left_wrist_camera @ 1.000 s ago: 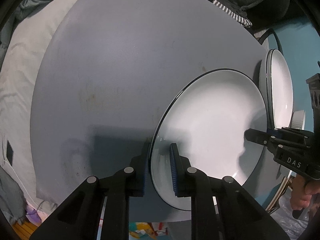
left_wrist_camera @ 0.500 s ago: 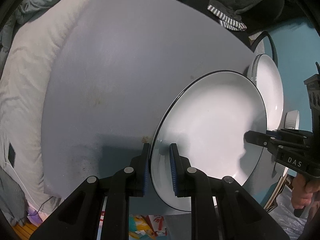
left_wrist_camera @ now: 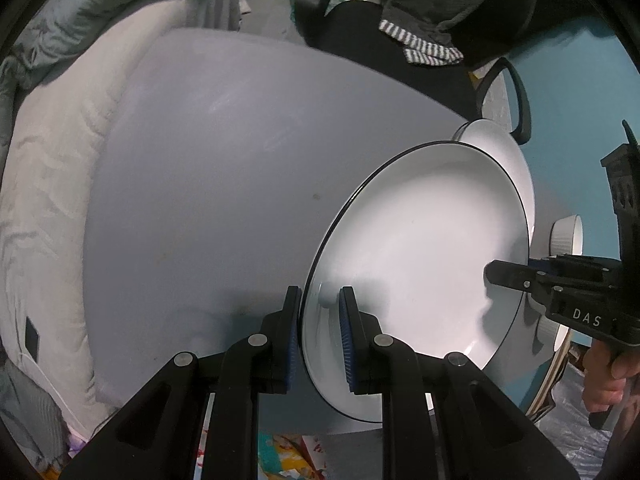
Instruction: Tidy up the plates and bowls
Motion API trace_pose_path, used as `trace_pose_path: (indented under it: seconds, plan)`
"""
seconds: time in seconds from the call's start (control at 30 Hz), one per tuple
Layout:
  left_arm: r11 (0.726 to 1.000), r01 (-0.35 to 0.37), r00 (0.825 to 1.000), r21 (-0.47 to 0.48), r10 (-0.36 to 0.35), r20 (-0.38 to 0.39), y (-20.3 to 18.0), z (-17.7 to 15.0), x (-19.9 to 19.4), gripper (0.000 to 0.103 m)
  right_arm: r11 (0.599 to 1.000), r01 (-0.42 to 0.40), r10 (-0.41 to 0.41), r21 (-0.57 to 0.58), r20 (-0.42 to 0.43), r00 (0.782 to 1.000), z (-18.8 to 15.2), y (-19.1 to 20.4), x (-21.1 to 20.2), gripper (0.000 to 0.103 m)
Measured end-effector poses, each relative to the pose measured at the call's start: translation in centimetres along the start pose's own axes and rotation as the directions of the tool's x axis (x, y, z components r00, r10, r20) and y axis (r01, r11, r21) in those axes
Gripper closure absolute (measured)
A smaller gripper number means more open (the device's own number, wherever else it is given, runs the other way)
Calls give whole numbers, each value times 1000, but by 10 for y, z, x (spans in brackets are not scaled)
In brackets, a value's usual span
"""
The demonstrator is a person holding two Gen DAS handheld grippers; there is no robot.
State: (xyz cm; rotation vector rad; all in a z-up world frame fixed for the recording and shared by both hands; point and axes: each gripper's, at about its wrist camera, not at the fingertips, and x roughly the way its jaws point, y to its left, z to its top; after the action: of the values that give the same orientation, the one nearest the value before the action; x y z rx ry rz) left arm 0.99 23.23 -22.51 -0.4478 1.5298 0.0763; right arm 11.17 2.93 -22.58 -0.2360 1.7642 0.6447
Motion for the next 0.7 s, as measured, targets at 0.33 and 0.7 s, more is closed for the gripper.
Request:
trace_pose_path:
  seconds: [0.33, 0.7]
  plan:
    - [998, 2, 1000, 67, -1, -8, -48, 26, 7, 85, 998, -2, 0, 63, 31, 1000, -1, -42, -24, 88]
    - [996, -3, 999, 93, 7, -36, -88, 51, 25, 85, 993, -17, 14, 113, 25, 1000, 8, -89, -36, 88]
